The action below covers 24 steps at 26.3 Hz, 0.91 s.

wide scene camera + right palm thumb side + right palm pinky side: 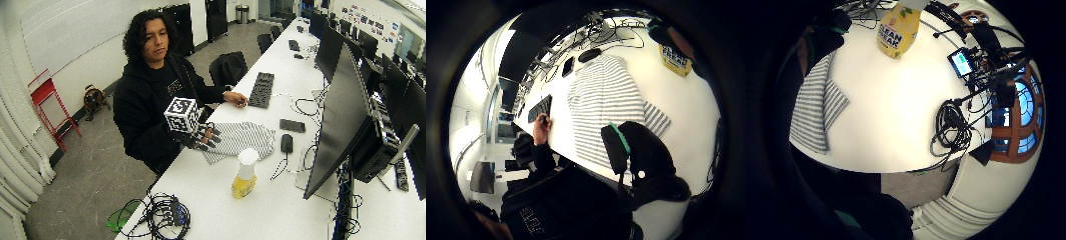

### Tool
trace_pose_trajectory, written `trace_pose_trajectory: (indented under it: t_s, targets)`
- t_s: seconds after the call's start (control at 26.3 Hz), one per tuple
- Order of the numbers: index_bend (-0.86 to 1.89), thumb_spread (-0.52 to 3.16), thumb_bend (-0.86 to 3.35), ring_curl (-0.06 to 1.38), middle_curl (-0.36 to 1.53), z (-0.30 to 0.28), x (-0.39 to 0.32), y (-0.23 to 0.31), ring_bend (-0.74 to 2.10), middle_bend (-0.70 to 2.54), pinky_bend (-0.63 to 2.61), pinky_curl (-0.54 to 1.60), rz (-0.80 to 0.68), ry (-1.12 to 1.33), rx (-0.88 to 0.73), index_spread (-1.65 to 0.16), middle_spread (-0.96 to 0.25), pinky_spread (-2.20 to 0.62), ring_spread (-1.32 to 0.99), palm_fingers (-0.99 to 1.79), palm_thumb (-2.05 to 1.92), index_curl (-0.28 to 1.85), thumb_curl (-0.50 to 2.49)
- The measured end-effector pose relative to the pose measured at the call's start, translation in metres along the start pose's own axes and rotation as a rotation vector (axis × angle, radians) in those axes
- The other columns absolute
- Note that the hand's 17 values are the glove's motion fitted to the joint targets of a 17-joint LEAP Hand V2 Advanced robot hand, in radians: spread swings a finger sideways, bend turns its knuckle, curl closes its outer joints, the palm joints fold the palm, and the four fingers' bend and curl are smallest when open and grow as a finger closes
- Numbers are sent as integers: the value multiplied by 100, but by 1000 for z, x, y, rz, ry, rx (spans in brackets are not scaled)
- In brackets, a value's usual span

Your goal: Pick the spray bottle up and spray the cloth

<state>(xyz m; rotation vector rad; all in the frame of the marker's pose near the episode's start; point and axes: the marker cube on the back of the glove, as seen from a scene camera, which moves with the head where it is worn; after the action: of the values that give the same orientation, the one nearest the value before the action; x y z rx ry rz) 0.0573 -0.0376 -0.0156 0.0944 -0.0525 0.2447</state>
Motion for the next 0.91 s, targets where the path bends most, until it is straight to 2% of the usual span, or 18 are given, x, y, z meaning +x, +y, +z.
trace_pose_trajectory:
  t_s: [0.49,0.91]
  targets:
    - [4,118,7,32,33,-3,64,-80,56,25,45,34,305,-259,163,-31,-5,11,-9,58,59,17,26]
    - [5,116,8,35,35,12,99,-145,62,25,51,36,387,-576,402,-26,-4,7,-10,54,73,14,31]
